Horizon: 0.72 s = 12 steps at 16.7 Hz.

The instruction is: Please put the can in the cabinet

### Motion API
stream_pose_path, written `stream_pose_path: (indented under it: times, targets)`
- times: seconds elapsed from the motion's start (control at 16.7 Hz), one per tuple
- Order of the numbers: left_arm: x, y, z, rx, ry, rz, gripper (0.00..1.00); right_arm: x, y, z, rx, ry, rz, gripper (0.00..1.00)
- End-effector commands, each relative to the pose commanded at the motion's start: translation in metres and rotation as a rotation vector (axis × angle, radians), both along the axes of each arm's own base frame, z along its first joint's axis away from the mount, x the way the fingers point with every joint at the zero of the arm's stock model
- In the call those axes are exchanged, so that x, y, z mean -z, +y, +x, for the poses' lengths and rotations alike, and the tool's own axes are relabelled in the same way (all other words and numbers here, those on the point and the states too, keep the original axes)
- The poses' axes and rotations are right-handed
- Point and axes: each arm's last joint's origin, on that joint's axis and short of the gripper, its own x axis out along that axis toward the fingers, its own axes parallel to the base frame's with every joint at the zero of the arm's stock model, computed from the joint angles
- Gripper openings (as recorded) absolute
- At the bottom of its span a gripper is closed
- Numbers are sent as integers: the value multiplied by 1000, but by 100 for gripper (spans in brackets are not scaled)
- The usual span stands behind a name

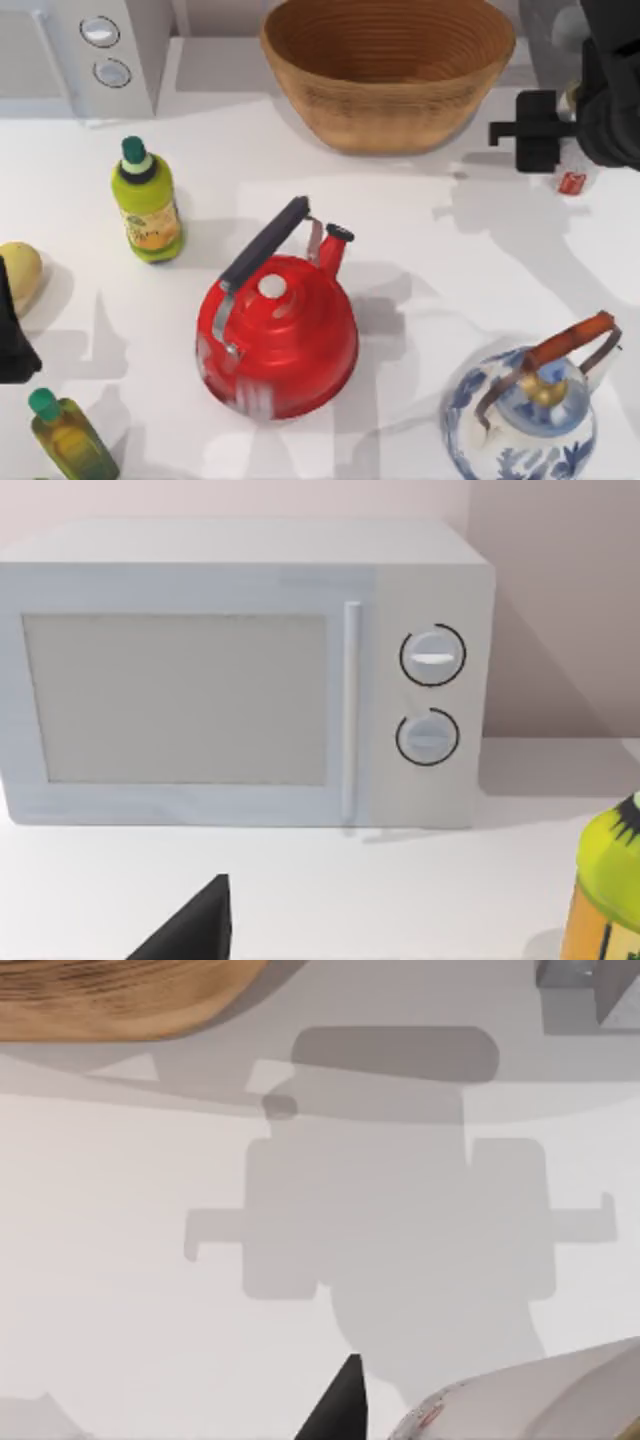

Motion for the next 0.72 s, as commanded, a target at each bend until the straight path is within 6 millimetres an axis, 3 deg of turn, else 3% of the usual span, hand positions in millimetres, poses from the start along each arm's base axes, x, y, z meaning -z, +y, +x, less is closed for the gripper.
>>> stream_pose_path:
  times: [0.36,0.54,0.72]
  targets:
    - [0,0,0,0,0,0,100,-2,-8,-10,-7,-23,23,0]
    - [0,0,0,0,0,0,100,-8,-29,-36,-18,-99,70,0]
    - [0,0,0,0,0,0,100,-22,-57,-76,-29,-267,126,0]
